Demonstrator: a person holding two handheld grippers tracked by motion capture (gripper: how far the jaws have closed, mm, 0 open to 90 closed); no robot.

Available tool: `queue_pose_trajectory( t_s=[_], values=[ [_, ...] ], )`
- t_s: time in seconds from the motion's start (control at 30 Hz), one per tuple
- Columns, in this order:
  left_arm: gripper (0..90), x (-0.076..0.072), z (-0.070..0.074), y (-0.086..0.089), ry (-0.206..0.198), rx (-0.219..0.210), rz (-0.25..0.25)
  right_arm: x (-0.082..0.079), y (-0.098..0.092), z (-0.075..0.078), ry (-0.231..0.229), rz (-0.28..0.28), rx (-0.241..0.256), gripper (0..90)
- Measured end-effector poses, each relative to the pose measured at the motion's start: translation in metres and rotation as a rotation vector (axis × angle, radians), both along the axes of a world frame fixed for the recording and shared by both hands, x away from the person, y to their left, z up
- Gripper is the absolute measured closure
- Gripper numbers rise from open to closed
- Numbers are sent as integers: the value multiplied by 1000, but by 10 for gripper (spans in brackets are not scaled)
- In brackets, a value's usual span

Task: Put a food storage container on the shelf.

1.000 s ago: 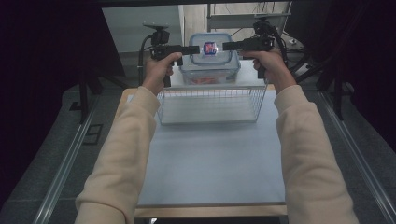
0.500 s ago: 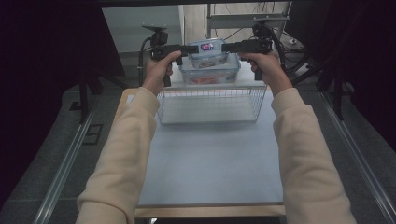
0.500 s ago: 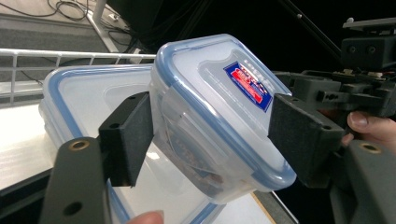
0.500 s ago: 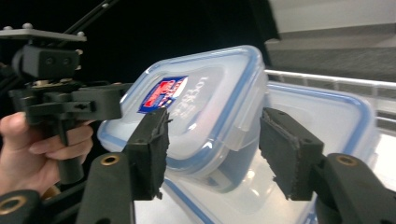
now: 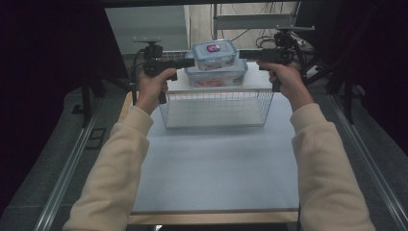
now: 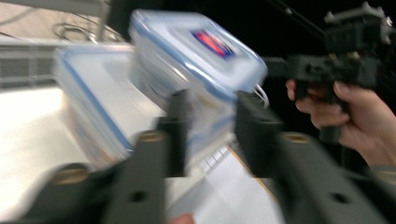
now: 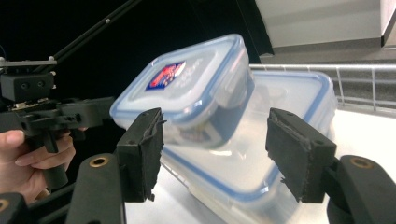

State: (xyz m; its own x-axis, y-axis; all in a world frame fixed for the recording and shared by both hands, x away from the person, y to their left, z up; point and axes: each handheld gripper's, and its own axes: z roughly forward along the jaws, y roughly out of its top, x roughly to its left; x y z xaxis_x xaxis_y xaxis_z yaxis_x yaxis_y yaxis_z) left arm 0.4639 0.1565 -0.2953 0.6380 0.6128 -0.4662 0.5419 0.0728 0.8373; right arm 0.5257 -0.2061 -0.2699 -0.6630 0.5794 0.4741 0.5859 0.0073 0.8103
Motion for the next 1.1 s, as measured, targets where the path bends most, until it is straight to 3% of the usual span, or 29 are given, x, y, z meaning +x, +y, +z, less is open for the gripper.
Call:
queue_pose_trajectory(
  t_s=[0.03, 0.23, 0.83, 1.1],
  values=[
    [857, -1, -1, -3, -2, 14, -14, -3, -1, -1, -5, -2, -2, 360],
    [898, 8, -7, -22, 17, 55, -71, -6, -4, -3, -4, 8, 13, 360],
    [897, 28, -9, -26, 54, 36, -36, -11, -13, -1, -8, 24, 28, 361],
    [897, 22, -9, -24, 49, 44, -42, -14, -17, -3, -8, 24, 28, 362]
  ],
)
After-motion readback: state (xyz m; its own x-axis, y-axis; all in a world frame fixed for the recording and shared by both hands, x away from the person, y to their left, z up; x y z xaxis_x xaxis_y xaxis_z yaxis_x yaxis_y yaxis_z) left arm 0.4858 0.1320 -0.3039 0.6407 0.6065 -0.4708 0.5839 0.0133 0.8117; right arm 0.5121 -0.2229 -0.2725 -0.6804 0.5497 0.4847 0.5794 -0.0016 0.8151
